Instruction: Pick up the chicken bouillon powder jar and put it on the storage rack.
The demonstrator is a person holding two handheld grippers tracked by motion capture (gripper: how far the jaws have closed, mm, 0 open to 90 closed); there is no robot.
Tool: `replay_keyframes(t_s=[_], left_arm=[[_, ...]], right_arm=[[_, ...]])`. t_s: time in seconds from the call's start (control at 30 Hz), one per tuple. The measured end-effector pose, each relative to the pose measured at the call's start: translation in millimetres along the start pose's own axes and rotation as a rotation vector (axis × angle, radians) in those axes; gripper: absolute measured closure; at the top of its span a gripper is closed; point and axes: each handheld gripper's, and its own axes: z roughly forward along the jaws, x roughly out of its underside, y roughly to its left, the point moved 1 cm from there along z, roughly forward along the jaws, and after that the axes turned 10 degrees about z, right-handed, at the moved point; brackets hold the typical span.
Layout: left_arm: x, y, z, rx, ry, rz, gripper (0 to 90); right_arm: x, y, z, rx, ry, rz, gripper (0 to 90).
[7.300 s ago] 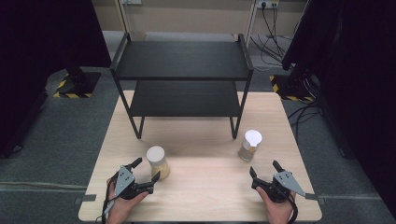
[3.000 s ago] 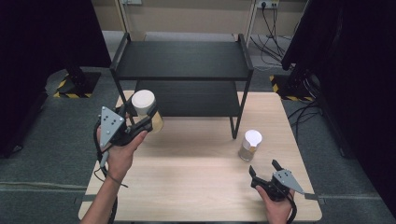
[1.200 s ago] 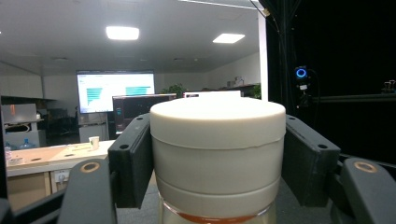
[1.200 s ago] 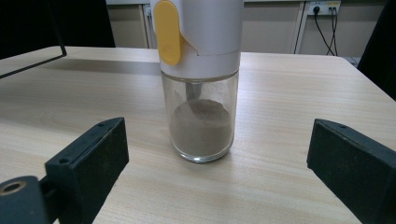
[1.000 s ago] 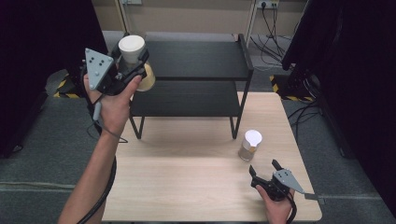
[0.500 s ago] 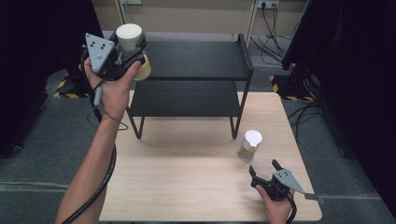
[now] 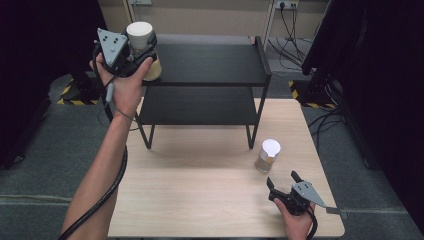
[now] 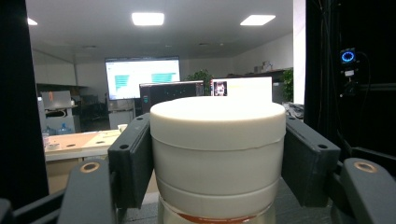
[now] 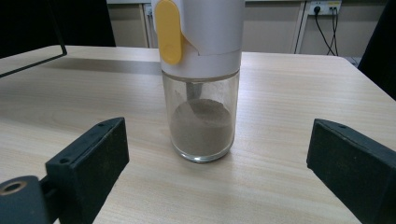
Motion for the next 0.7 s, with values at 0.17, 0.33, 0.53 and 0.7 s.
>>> replay_keyframes(t_s=[0.17,0.33,0.53,0.7], left_arm=[[2.5,0.4,4.1,-0.006,0.011,-0.012,34.0],[1.5,0.2,6.7,-0.010,0.020,-0.019,33.8],[-2.1,2.0,7.6,-0.005,0.037,-0.025,33.6],[-3.8,3.4,9.5,-0.002,0.047,-0.032,33.4]], right_arm=[[-0.1,0.5,0.1,0.000,0.001,-0.003,5.9],[-0.2,0.6,0.3,0.000,0.002,-0.008,6.0],[-0.3,0.3,0.2,0.000,0.002,-0.005,5.9],[-0.1,0.5,0.1,0.000,0.001,-0.006,6.0]])
